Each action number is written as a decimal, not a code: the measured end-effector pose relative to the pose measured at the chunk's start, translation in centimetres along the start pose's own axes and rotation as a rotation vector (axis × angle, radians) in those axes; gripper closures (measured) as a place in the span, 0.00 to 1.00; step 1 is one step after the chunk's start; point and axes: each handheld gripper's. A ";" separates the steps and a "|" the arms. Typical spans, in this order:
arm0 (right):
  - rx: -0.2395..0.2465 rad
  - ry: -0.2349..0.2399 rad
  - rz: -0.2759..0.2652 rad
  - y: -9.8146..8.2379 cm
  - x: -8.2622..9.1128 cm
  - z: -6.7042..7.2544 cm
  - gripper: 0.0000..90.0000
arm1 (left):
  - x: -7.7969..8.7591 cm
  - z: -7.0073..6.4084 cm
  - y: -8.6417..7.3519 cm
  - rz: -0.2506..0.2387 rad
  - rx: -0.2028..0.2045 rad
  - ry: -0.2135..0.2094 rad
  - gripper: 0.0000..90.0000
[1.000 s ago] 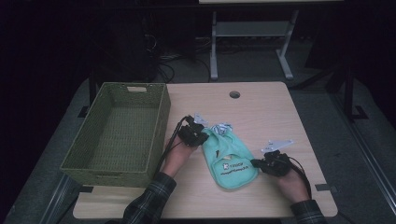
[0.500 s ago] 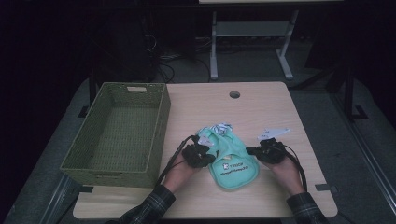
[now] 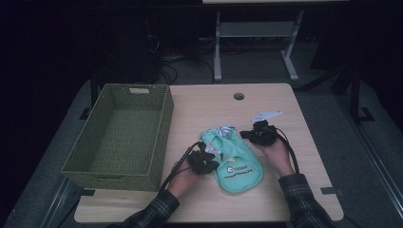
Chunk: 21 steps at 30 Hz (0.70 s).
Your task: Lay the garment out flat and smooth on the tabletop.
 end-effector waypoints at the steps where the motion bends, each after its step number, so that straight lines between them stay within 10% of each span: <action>1: 0.000 0.000 0.001 0.2 -0.3 -0.2 0.97 | 0.0 0.0 0.0 0.000 -0.001 0.001 0.98; 11: -0.012 0.033 0.031 1.8 -4.0 -1.9 0.87 | 0.0 0.2 0.0 -0.004 0.010 -0.014 0.97; 21: -0.030 0.067 0.057 1.2 -5.6 -2.4 0.89 | 0.8 -0.7 0.5 -0.043 0.017 -0.051 0.74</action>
Point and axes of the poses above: each handheld gripper's, and its own axes: x roughly backward along the jaws, y roughly out of its top, z roughly to its left, and after that the axes turned 14 degrees about x, right-handed
